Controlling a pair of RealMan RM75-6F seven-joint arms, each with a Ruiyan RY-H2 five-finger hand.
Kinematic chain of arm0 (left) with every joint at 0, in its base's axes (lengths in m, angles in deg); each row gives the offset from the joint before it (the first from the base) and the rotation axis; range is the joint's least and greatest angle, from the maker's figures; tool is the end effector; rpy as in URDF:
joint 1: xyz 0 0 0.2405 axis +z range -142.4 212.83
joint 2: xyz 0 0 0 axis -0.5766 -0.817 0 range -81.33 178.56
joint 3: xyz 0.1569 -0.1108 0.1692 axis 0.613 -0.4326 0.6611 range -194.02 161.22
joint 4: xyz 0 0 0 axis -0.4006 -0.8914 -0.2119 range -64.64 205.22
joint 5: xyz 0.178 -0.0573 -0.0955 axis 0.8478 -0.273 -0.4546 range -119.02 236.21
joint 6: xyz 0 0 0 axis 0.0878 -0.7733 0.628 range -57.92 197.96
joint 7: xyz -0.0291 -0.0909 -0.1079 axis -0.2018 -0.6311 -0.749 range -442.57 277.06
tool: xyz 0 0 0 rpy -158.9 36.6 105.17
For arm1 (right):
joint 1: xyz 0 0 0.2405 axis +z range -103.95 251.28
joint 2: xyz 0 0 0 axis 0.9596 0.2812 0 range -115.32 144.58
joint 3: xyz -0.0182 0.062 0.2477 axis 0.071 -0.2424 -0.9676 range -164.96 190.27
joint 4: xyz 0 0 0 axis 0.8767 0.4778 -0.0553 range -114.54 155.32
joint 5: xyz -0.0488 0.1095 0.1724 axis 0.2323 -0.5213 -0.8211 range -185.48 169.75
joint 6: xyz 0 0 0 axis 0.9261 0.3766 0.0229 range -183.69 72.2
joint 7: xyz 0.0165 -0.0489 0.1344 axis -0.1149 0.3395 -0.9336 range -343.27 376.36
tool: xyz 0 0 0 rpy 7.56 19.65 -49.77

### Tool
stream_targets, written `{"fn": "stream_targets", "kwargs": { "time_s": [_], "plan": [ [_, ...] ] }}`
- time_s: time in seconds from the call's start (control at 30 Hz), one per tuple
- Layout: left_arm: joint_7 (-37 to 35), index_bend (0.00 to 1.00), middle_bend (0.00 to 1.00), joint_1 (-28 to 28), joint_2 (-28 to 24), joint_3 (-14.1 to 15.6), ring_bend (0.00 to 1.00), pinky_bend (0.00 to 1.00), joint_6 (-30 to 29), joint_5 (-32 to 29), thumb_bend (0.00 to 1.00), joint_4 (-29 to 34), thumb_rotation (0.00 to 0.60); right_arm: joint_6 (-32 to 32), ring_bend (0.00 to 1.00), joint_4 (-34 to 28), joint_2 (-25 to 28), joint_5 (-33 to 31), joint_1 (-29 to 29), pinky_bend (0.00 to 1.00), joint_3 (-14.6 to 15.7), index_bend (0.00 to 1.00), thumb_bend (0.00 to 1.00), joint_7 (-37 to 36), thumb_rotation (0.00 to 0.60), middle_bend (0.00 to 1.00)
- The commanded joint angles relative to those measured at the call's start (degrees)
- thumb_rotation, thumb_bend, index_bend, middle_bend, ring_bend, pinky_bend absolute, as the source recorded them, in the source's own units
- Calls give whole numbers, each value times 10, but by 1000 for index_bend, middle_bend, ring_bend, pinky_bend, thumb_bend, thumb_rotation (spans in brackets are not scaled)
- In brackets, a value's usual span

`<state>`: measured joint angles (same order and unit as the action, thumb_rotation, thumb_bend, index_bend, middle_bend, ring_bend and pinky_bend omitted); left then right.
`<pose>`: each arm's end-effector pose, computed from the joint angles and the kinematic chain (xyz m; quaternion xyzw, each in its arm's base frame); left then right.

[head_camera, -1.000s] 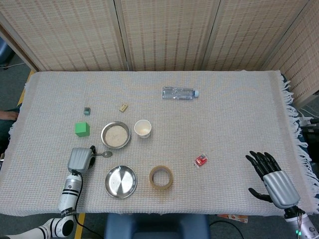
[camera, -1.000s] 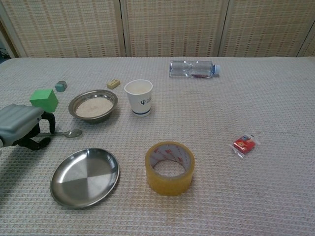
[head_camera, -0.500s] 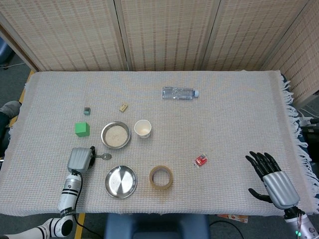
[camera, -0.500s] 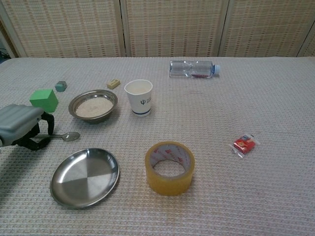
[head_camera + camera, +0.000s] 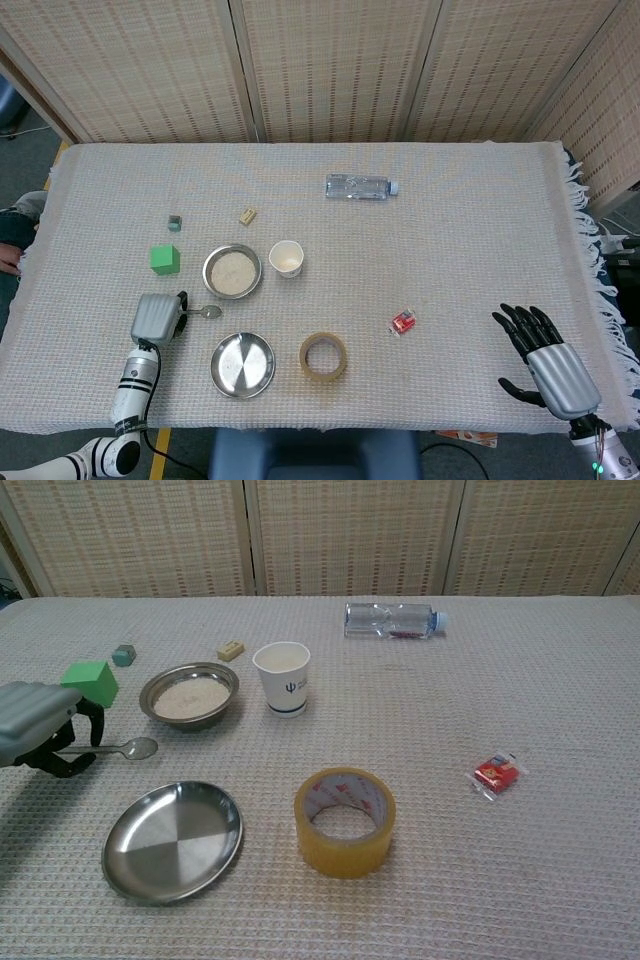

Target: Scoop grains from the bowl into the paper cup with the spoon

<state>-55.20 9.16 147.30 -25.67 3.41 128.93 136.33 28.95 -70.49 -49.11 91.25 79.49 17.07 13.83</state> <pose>-0.2623 0.3055 -0.0214 -0.6883 -0.3266 -0.2838 0.5822 -0.2950 -0.1547 0.1331 0.6834 -0.3773 0.3917 0.4869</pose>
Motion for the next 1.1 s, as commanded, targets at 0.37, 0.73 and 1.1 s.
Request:
{"fn": "stream_targets", "kwargs": {
  "time_s": [0.37,0.73,1.1],
  "plan": [
    [137,589,1000,-19,-53,-40,1000,1000,-39,-49,385,95,600,3,0,0,4,7,-1,0,3,0,89,3,600,0],
    [284,613,1000,-64,-30,-65,1000,1000,-70,-86,385,100,600,17,0,-4,11,19,-8,0,7,0,89,9,600,0],
    [425,609,1000,-125,45,-58,1000,1000,-108,-89,384,25,600,3,0,-9,21,18,-3,0,11,0,89,4,600,0]
  ]
}}
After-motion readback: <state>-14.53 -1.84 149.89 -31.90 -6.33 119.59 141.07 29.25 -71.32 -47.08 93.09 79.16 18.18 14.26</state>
